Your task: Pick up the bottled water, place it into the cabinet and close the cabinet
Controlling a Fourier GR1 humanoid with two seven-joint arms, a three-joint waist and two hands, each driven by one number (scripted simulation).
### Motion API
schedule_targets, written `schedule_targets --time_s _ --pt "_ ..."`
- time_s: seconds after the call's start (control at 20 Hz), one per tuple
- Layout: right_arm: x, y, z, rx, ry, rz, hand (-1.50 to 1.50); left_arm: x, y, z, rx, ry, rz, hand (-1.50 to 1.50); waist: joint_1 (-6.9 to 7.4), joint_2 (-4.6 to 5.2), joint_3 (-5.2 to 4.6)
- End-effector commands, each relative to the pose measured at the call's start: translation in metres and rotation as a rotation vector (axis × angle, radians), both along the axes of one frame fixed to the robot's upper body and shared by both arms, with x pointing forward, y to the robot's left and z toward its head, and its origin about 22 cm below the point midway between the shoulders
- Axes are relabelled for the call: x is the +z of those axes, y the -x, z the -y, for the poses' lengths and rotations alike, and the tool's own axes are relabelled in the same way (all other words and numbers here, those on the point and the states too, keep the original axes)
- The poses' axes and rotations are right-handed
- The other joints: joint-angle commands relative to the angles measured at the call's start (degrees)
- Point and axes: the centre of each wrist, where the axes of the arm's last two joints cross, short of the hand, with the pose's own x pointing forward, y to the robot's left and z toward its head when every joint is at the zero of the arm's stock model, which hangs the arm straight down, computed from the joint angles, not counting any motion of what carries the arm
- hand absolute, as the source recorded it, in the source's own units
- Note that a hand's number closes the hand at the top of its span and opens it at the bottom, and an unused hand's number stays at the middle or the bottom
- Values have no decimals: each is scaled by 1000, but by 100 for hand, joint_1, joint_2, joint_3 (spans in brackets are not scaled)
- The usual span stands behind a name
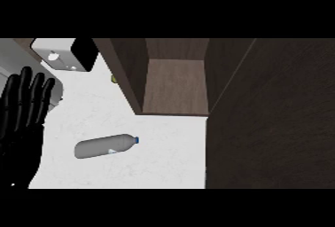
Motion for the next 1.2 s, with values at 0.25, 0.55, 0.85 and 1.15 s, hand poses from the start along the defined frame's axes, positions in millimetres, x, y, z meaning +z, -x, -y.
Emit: schedule_targets --time_s 0.25,0.55,0.85,1.15 --pt "4 3 -13 80 10 20 -150 -58 -13 4 -153 -955 -468 -150 -893 168 256" --pt "-2 13 -37 289 -11 -86 -150 -109 -8 87 -85 -1155 -768 -150 -735 43 132" --pt "21 38 -48 282 -32 -107 -150 -119 -6 191 -45 -1261 -825 -150 -497 -6 87" --pt "42 78 -55 256 -46 -116 -150 -118 -9 226 -11 -1301 -865 -150 -350 -14 86"
